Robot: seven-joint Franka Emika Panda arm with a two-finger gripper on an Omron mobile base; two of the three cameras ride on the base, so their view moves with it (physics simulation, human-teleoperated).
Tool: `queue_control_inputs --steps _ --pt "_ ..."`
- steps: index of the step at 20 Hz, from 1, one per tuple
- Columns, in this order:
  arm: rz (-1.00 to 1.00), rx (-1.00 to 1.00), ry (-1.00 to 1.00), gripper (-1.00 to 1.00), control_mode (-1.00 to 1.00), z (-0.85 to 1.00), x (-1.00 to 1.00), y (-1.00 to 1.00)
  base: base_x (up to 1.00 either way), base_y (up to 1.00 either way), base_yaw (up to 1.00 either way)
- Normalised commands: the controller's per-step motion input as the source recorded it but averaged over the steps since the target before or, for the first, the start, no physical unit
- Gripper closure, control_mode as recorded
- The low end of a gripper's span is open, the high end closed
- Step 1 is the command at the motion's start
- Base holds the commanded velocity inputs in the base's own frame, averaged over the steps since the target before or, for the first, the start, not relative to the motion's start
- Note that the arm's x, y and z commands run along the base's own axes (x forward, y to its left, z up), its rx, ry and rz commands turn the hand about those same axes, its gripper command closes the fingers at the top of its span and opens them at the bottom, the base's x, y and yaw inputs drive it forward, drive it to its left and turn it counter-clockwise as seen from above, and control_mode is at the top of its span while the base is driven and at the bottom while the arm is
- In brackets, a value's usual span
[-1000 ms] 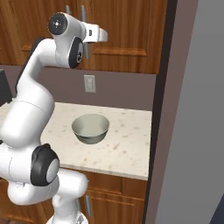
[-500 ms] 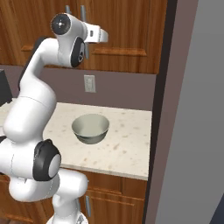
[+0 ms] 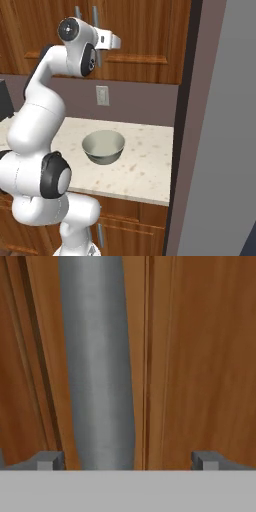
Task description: Open the cabinet and setup a tea strainer by placing it in the bowl upright.
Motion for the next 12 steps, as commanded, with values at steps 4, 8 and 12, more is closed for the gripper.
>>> queue_control_inputs --steps 4,8,12 --pt "0.0 0.0 0.0 -1.0 -1.0 -0.18 0.51 0.0 0.0 0.0 0.0" --pt "0.0 0.0 0.0 -1.0 -1.0 -0.1 0.36 0.0 0.0 0.0 0.0" --pt "0.0 0.0 0.0 -1.0 -1.0 -0.01 0.38 0.0 0.0 0.0 0.0"
